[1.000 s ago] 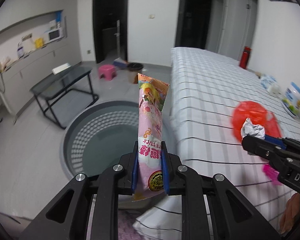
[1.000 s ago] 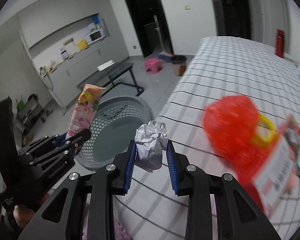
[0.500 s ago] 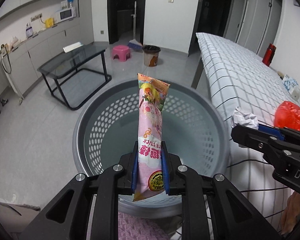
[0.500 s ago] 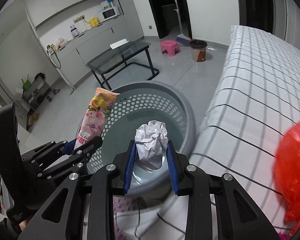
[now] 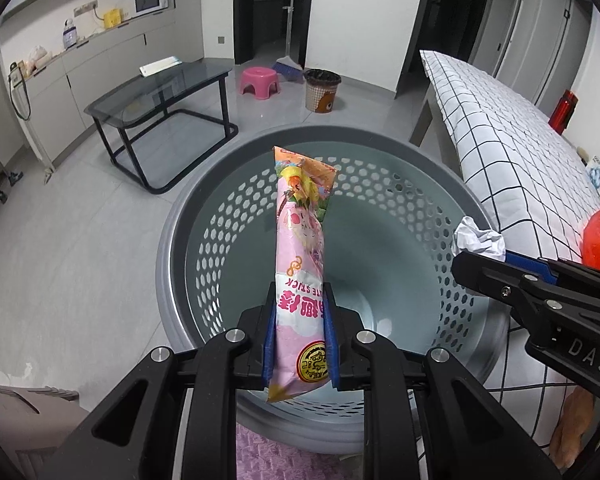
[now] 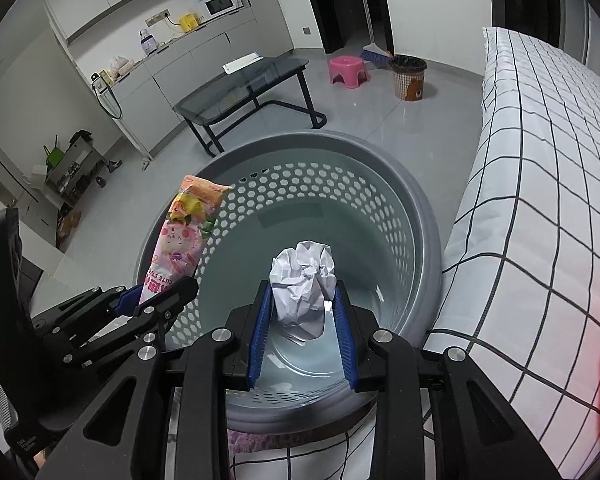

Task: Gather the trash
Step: 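Open both tools to drop the tube and paper into the basket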

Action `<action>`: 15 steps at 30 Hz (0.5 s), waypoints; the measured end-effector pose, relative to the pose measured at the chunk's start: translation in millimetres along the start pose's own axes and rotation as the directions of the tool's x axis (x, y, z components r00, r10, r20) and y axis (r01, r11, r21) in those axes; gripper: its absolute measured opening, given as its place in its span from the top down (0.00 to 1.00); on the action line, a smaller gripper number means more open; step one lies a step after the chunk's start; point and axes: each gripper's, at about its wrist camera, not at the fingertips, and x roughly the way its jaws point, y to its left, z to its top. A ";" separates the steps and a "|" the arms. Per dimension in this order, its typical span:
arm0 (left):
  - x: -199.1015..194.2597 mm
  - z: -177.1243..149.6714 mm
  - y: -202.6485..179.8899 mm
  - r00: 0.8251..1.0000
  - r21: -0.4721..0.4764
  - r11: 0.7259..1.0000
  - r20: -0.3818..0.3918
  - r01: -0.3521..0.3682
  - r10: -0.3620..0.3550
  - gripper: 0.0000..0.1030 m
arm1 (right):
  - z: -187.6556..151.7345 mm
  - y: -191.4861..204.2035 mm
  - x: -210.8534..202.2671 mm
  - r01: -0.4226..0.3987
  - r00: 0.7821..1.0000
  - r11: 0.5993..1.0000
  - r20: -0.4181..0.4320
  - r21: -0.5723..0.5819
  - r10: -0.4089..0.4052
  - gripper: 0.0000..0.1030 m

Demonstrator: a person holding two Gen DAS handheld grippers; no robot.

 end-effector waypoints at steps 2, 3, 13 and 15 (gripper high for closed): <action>2.1 0.3 -1.2 1.000 0.000 1.000 -0.005 -0.003 0.003 0.80 | -0.5 -0.9 0.6 0.000 1.000 1.000 0.002 0.004 0.000 0.71; 2.9 0.1 -1.8 1.000 -0.001 1.000 -0.007 -0.002 0.002 0.80 | -0.9 -0.9 1.0 -0.001 1.000 1.000 0.003 0.006 0.001 0.71; 7.1 -0.4 -1.5 1.000 -0.012 1.000 -0.015 -0.002 0.002 0.72 | -3.6 -1.0 -2.5 0.001 1.000 1.000 0.015 0.008 -0.001 0.63; 5.6 -1.8 -0.3 1.000 -0.017 1.000 -0.012 -0.007 0.007 0.57 | -3.9 -2.6 -5.1 0.001 1.000 1.000 0.025 0.015 -0.001 0.53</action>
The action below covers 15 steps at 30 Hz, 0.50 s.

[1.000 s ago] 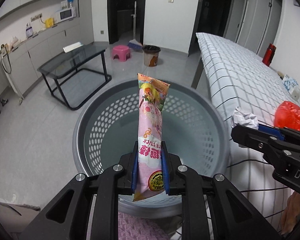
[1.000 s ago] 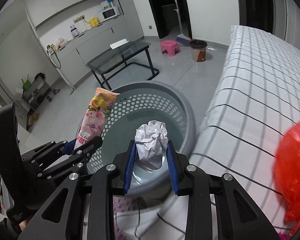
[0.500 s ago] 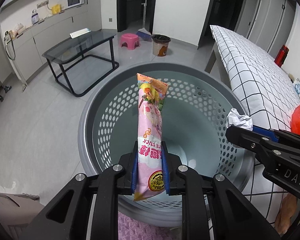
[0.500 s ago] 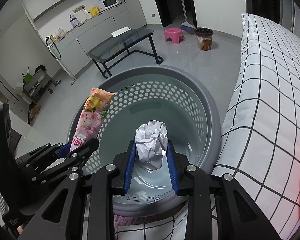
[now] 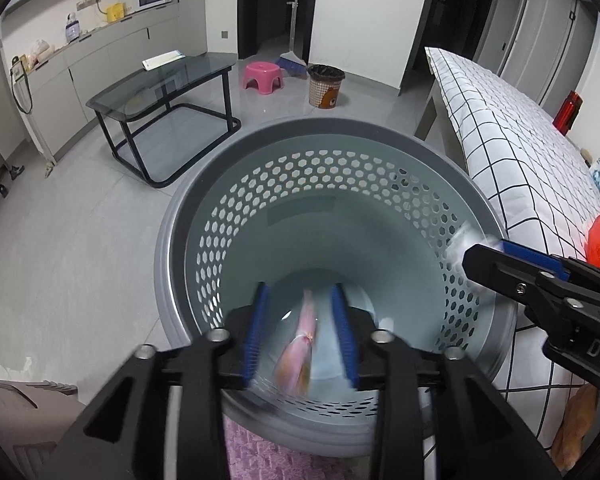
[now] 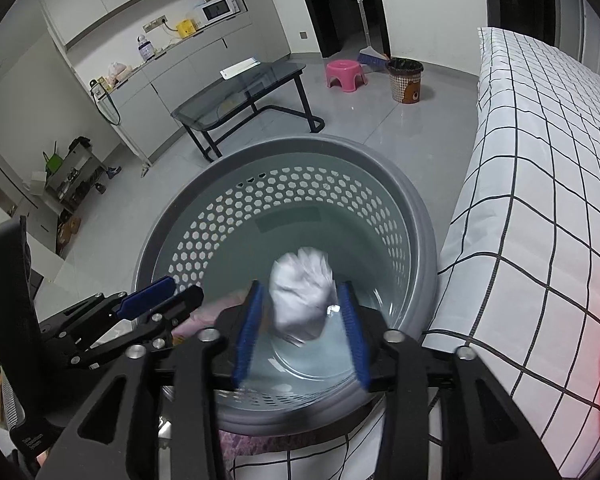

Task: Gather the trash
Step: 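Open both tools to drop the tube and paper into the basket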

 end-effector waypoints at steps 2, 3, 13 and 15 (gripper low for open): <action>-2.2 -0.5 0.5 1.000 -0.005 1.000 0.010 -0.003 0.003 0.50 | 0.4 0.6 -3.3 0.003 1.000 1.000 0.013 0.006 -0.003 0.48; -2.7 -0.1 1.1 1.000 -0.005 1.000 0.012 -0.004 0.004 0.50 | 0.1 0.8 -4.0 0.005 1.000 1.000 0.016 0.005 -0.005 0.48; -4.8 0.4 3.3 1.000 -0.007 1.000 0.014 -0.006 0.006 0.50 | -2.1 3.4 -5.1 0.009 1.000 1.000 0.015 -0.004 -0.009 0.48; -4.8 0.5 3.2 1.000 -0.009 1.000 0.014 -0.006 0.006 0.50 | -1.8 3.2 -5.1 0.010 1.000 1.000 0.015 -0.005 -0.010 0.48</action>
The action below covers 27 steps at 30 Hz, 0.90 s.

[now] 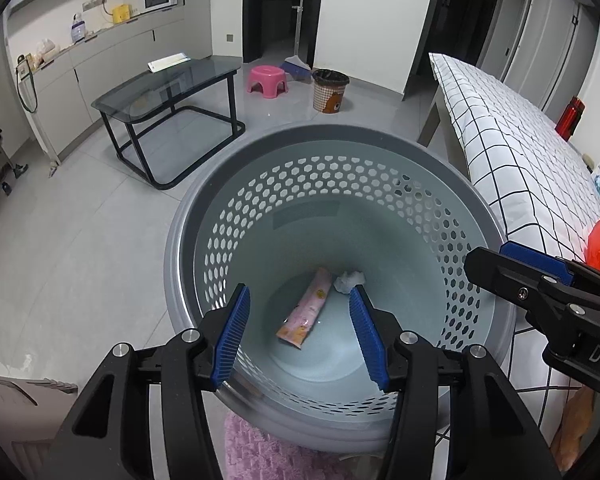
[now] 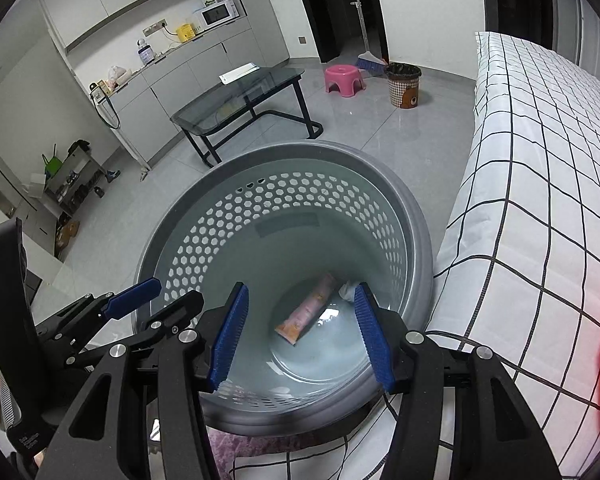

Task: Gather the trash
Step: 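Open both tools to drop the tube and paper into the basket, then move both tools back to the items on the grid sheet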

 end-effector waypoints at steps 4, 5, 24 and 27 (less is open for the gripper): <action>-4.9 -1.0 1.3 1.000 -0.002 1.000 0.009 -0.004 0.004 0.45 | 0.5 2.5 -1.8 0.001 1.000 1.000 0.007 -0.001 -0.001 0.48; -6.2 -1.1 1.1 1.000 -0.002 1.000 0.011 -0.006 0.006 0.44 | 1.2 2.1 -1.9 0.001 1.000 1.000 0.008 -0.001 -0.001 0.48; -67.0 -4.4 -32.8 0.990 0.041 0.998 0.136 0.042 -0.047 0.21 | -26.5 -12.8 -106.6 0.045 0.980 0.998 0.195 0.036 -0.051 0.38; -74.7 -4.0 -53.4 0.985 0.075 0.994 0.148 0.074 -0.084 0.21 | -40.6 -30.7 -136.8 0.084 0.970 0.994 0.223 0.072 -0.099 0.37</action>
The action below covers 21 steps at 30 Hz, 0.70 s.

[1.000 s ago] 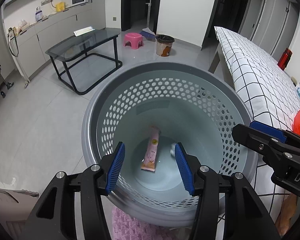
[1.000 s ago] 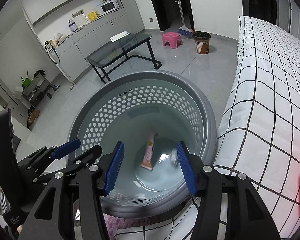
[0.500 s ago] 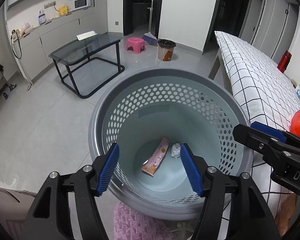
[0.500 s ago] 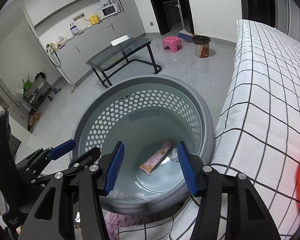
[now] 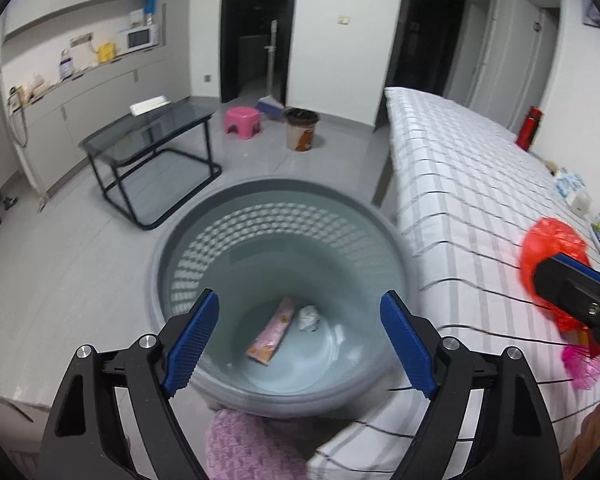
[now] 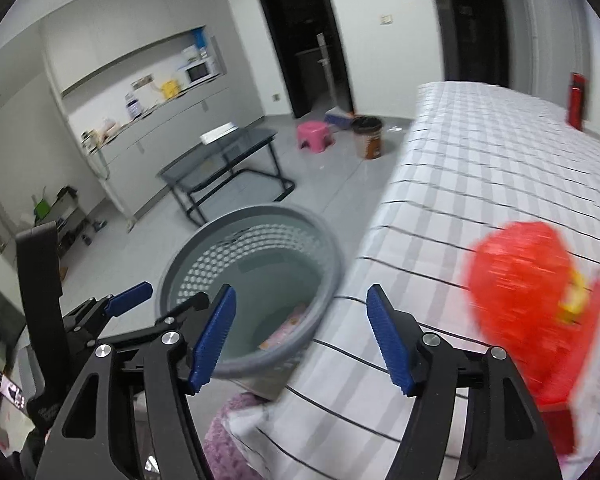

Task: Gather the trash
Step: 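Move both tools back to the items on the grid sheet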

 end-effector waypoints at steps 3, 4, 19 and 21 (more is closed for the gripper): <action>-4.6 0.7 -25.3 0.999 0.029 0.999 0.007 0.045 -0.046 0.19 | -8.5 -27.9 -32.9 0.066 0.997 0.997 0.035 0.034 -0.067 0.36; -6.4 1.1 -36.8 0.998 0.040 0.997 0.009 0.069 -0.069 0.19 | -12.7 -40.2 -46.0 0.094 0.994 0.994 0.047 0.052 -0.097 0.36; -9.8 -8.0 -175.0 0.964 0.220 0.939 -0.036 0.265 -0.264 0.18 | -88.4 -196.1 -140.8 0.394 0.903 0.856 0.034 0.336 -0.429 0.34; -8.2 -7.8 -182.8 0.963 0.228 0.936 -0.041 0.269 -0.267 0.18 | -95.1 -209.5 -143.0 0.407 0.896 0.840 0.021 0.359 -0.443 0.34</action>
